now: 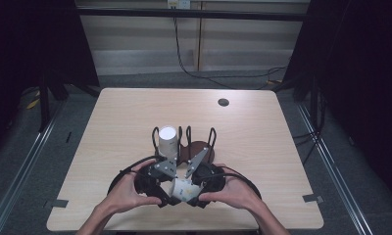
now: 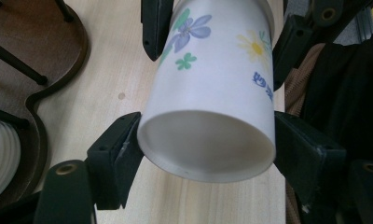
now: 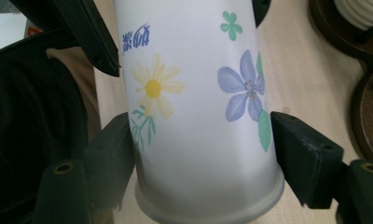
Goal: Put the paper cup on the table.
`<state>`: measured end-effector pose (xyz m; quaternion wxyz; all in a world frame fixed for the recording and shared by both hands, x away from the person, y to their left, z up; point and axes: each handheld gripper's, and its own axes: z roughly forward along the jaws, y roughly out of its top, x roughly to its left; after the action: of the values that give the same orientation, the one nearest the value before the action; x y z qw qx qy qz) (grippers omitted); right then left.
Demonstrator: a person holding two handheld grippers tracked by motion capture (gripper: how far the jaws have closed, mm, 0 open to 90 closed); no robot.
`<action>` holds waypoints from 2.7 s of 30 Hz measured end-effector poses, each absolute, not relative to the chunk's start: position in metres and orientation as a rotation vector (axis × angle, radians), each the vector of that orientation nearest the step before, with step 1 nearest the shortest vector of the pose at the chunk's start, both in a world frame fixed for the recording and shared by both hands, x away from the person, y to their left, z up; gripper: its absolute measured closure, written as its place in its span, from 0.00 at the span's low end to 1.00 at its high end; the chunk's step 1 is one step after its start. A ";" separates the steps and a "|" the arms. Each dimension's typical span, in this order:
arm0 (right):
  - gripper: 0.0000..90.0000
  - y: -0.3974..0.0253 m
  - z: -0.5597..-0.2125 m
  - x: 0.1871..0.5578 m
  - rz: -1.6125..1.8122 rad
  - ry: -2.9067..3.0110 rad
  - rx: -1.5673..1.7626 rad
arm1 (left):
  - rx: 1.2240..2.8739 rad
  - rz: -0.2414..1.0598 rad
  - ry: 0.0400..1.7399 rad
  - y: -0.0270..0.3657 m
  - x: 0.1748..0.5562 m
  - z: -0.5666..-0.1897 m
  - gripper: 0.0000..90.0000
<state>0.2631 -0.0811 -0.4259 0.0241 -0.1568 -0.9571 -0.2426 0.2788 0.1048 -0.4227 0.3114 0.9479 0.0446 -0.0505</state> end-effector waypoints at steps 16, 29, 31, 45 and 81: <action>0.29 -0.075 -0.427 0.262 -0.743 -2.987 -0.412 | 2.499 -0.165 0.103 0.105 0.276 -0.426 0.38; 0.18 -0.083 -0.426 0.263 -0.825 -2.954 -0.460 | 2.470 -0.196 0.155 0.110 0.279 -0.423 0.41; 0.18 -0.085 -0.425 0.263 -0.846 -2.955 -0.461 | 2.469 -0.185 0.158 0.111 0.280 -0.421 0.41; 0.16 -0.107 -0.424 0.261 -1.000 -2.917 -0.592 | 2.390 -0.144 0.217 0.125 0.285 -0.413 0.41; 0.16 -0.137 -0.420 0.252 -1.497 -2.721 -0.753 | 2.206 -0.090 0.237 0.148 0.281 -0.404 0.41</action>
<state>0.2517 -0.1375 -0.4198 -0.0269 -0.2355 -0.8512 -0.4682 0.2808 0.1479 -0.4040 0.4445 0.8899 0.0957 -0.0365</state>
